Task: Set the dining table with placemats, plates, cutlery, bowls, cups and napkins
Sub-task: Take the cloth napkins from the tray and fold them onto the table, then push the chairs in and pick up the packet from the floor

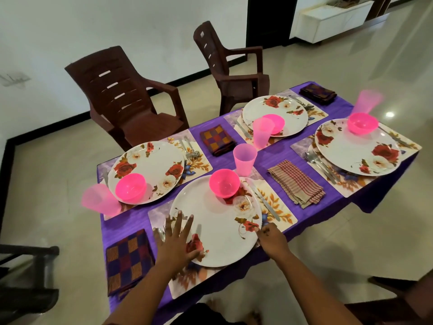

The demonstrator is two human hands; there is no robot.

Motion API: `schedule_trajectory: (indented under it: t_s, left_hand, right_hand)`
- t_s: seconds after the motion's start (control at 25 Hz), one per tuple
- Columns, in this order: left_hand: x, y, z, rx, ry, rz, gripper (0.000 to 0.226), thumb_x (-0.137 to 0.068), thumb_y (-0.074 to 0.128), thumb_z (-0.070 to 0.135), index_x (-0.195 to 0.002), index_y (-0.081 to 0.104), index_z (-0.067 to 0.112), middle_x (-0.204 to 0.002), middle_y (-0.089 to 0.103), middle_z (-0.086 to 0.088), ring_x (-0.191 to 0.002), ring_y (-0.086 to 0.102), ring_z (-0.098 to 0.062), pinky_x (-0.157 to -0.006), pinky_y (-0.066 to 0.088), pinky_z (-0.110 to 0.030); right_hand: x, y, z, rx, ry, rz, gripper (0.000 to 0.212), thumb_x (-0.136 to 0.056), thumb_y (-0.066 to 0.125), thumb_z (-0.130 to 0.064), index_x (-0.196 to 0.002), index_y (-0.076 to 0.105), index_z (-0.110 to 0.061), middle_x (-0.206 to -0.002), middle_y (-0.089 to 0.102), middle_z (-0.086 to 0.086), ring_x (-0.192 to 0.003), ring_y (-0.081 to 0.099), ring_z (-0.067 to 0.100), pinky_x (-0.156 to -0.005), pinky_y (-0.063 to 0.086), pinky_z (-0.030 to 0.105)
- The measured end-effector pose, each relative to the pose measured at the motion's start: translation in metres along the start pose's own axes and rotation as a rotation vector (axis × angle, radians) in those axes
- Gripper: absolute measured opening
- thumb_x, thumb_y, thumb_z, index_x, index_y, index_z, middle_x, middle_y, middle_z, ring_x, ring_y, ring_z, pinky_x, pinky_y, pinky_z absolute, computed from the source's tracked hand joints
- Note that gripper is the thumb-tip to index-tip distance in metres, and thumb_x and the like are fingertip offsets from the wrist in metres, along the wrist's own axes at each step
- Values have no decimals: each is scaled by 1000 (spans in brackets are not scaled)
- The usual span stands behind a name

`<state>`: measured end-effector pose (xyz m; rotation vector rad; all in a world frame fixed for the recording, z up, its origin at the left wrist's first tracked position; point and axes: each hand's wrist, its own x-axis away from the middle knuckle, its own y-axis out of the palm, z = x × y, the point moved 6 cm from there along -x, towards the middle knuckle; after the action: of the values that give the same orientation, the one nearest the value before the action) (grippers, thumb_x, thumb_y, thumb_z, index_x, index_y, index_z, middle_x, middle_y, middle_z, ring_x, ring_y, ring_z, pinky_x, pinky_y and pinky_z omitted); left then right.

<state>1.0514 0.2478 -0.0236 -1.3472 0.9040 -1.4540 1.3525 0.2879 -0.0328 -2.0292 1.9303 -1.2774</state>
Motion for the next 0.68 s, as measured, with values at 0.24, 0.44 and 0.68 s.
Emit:
schedule_trajectory:
  t_s: [0.24, 0.44, 0.68]
  left_hand:
    - [26, -1, 45, 106, 192, 205, 65, -83, 39, 62, -137, 43, 25, -155, 29, -8, -147, 8, -26, -105, 20, -68]
    - [35, -20, 59, 215, 458, 373, 43, -89, 40, 40, -131, 47, 29, -151, 38, -5, -146, 14, -28, -108, 22, -63]
    - [83, -4, 62, 182, 864, 337, 39, -89, 42, 31, -127, 51, 26, -150, 39, -7, -148, 10, -28, -118, 4, -49]
  right_hand:
    - [44, -5, 26, -39, 61, 179, 12, -97, 53, -28, -96, 53, -16, -92, 62, 1, -82, 59, 14, -74, 53, 37]
    - [93, -9, 43, -32, 57, 254, 26, -96, 53, -37, -100, 60, -12, -100, 64, 5, -91, 60, 20, -83, 51, 38]
    - [207, 25, 65, 744, 165, 344, 46, -95, 44, -45, -135, 43, -22, -144, 35, 9, -137, 29, 32, -113, 21, 53]
